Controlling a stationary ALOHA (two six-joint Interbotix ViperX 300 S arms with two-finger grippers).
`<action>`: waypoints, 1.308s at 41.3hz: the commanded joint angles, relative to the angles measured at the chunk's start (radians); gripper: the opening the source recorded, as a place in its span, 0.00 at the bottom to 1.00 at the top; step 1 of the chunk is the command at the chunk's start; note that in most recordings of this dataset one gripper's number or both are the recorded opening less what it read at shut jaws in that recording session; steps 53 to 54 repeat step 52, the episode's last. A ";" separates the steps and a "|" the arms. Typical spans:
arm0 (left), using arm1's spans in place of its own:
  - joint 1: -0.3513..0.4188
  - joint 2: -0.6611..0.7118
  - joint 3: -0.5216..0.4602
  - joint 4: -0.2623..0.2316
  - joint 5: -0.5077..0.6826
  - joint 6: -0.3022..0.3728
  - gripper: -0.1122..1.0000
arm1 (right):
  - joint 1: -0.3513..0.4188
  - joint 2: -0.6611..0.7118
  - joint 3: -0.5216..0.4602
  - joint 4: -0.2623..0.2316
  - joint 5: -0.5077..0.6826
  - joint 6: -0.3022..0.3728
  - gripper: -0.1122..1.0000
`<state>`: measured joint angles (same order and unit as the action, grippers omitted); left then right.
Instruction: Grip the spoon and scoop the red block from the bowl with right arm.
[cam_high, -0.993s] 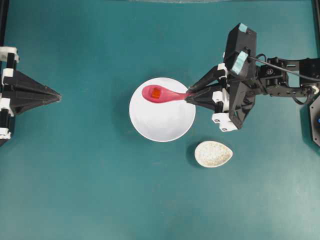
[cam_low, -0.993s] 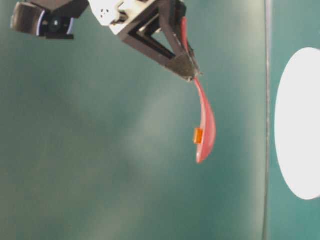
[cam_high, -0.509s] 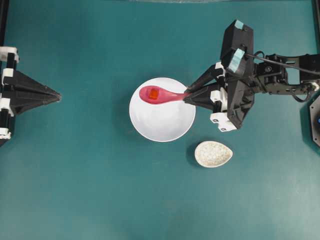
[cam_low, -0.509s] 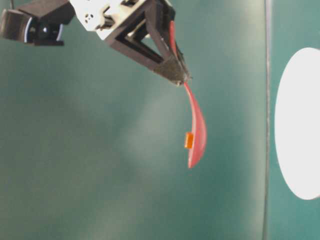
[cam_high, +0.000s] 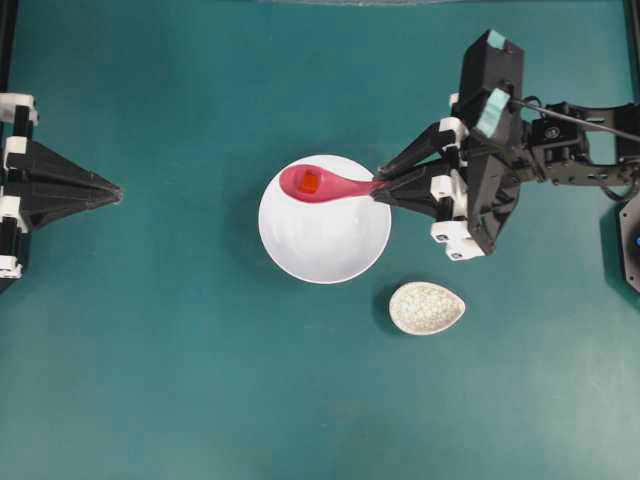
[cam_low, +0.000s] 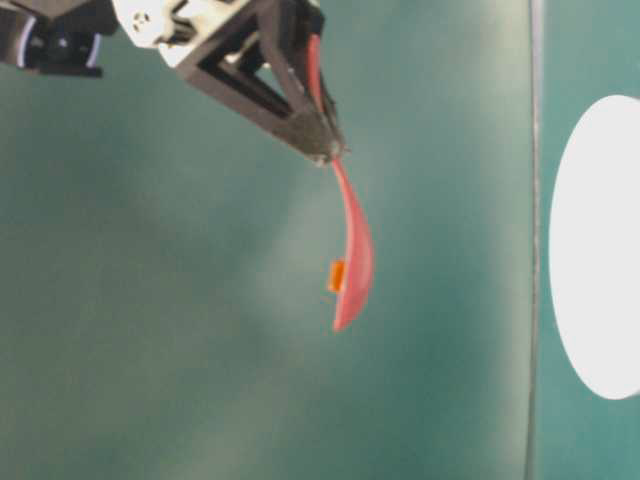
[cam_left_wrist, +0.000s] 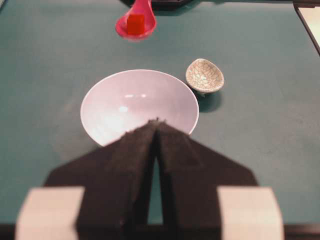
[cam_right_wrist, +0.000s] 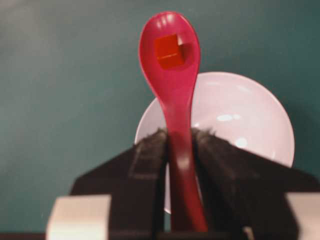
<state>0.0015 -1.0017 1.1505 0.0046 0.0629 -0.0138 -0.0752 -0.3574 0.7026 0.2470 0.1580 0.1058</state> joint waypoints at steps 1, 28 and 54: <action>-0.002 0.008 -0.029 0.002 -0.003 -0.002 0.11 | -0.002 -0.029 -0.014 -0.005 -0.005 -0.002 0.32; 0.000 0.011 -0.026 0.002 -0.003 -0.012 0.11 | 0.006 -0.040 -0.005 -0.006 0.041 -0.005 0.32; 0.000 0.015 -0.025 0.002 -0.003 -0.012 0.11 | 0.006 -0.038 0.000 -0.008 0.040 -0.005 0.32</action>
